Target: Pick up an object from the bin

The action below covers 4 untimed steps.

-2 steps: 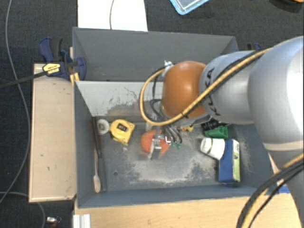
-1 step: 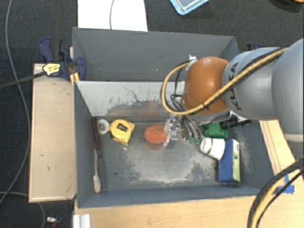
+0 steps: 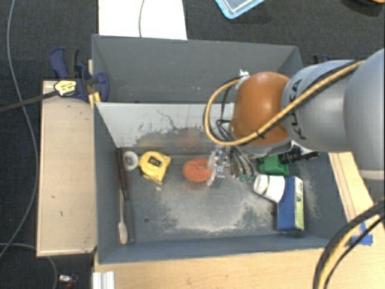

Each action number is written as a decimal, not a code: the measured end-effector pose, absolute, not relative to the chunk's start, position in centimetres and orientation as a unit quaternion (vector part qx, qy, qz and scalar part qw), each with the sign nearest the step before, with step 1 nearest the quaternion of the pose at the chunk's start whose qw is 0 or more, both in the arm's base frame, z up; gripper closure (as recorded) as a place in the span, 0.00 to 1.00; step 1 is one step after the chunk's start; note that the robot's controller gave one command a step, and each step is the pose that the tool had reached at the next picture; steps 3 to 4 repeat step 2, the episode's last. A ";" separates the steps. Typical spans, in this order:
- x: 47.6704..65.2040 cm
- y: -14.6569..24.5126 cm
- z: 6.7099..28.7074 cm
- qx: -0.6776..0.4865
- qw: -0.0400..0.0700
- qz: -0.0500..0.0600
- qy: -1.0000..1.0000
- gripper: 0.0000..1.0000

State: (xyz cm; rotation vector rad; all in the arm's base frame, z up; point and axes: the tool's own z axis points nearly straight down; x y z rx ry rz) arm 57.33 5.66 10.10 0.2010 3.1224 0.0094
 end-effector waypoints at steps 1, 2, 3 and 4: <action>57.2 5.5 15.1 0.048 0.003 0.002 0.999 1.00; 57.1 6.3 24.4 0.038 0.004 0.003 0.999 1.00; 57.1 6.3 24.4 0.038 0.004 0.003 0.999 1.00; 57.1 6.3 24.4 0.038 0.004 0.003 0.999 1.00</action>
Offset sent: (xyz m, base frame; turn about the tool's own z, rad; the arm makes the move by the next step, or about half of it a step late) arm -0.0034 0.0119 0.1768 -0.0683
